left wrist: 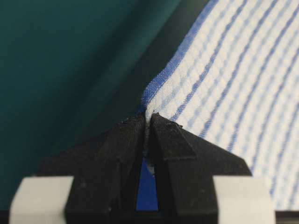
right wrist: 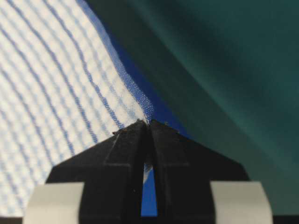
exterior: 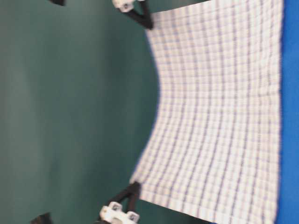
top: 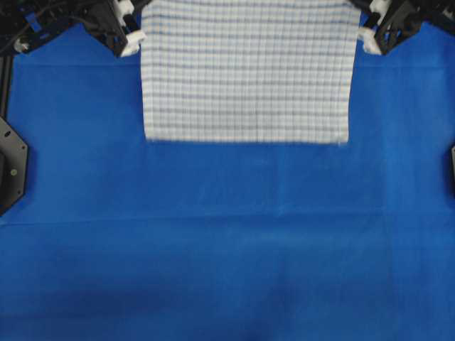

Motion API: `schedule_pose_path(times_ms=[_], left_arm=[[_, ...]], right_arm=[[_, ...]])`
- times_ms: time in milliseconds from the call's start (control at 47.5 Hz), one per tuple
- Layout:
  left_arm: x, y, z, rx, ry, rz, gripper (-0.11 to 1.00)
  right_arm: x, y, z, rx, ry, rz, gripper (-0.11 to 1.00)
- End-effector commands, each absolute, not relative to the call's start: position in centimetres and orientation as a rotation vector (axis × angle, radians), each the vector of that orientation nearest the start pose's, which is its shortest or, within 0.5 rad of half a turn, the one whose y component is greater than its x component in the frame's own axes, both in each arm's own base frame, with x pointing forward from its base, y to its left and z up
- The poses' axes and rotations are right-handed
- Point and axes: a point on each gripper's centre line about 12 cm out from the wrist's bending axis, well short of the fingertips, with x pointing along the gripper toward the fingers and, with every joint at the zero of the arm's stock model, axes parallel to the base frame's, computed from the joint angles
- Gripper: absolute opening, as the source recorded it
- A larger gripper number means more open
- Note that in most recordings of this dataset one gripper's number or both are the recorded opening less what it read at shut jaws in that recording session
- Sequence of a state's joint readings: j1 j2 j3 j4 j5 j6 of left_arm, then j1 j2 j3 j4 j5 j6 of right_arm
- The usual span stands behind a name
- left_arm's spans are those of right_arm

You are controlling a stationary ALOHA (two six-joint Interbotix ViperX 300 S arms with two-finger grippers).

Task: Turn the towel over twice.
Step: 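Lift the held corners up and pull the towel away from the table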

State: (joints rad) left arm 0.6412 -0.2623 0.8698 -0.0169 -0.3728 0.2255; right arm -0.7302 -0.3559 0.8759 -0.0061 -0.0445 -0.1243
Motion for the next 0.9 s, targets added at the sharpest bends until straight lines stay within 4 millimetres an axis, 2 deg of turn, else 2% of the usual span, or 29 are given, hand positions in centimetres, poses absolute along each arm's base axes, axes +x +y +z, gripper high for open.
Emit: schedule_pose_path(times_ms=[0,294,463,694,883], left_arm=[[27.3,20.8,26.0,0.152,0.219,0.634,0.03],[26.8,19.6,30.0,0.188,0.106,0.629,0.03],[26.2,18.3,31.7,0.200,0.073,0.610,0.03],[25.6,16.8,32.2,0.197,0.082,0.579,0.03],[26.0,15.3,31.3,0.182,0.148,0.522,0.03]], right_arm=[[23.5,-21.5,25.9,0.013,0.426,-0.700,0.05],[22.6,-20.6,31.5,-0.050,0.348,-0.708,0.05],[21.9,-19.2,33.4,-0.069,0.300,-0.695,0.05],[21.6,-16.4,34.0,-0.048,0.286,-0.629,0.05],[21.9,-13.8,32.8,0.019,0.332,-0.547,0.05]])
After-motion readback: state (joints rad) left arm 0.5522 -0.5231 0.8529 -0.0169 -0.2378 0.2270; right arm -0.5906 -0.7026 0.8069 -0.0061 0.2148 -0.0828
